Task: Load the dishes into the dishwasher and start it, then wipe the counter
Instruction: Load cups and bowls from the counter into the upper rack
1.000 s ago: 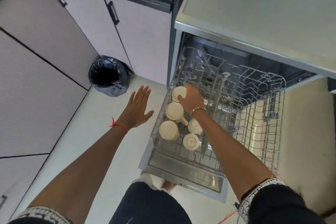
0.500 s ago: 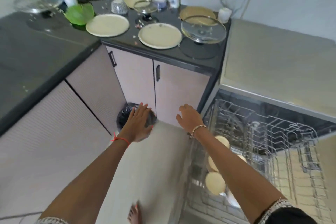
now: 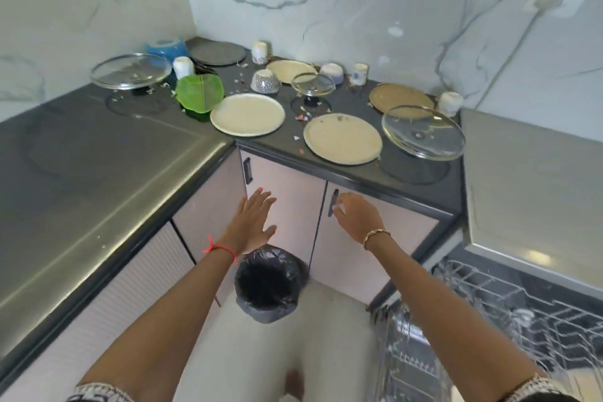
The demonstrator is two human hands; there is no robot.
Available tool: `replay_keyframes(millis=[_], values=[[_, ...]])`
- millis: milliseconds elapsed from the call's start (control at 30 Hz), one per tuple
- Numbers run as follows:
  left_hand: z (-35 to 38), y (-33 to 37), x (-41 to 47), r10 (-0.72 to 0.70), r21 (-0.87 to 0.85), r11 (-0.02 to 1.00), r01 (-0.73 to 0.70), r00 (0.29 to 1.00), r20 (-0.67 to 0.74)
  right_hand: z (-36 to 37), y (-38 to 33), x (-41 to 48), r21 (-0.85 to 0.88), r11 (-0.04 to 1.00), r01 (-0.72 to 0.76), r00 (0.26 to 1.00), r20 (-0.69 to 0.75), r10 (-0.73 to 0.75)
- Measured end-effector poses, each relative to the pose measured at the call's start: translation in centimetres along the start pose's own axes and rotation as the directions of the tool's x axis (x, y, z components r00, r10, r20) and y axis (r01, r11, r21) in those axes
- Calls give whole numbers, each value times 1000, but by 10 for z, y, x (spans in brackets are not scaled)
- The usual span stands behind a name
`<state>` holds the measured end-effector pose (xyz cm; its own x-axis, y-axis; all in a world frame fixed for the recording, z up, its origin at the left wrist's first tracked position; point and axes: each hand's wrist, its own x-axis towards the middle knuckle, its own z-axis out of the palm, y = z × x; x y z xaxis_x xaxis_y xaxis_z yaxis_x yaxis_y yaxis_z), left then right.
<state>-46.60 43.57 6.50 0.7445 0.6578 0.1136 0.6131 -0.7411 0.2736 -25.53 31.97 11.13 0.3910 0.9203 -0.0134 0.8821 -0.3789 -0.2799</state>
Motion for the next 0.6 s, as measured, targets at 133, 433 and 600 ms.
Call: replay_keyframes(millis=[133,433,600], values=[[-7,-39,41,-27,-29,999,26,999,-27,-3,-16,59,32,999,43,999,-30,-42],[-37,-127,137,-203,-53,979,198,974,-103,-23,-56,212,49,977,208,978,-34,-206],[-50,-176,169,-297,-55,955,292,947,-125,-24,-90,284,38,956,290,957,-21,-289]])
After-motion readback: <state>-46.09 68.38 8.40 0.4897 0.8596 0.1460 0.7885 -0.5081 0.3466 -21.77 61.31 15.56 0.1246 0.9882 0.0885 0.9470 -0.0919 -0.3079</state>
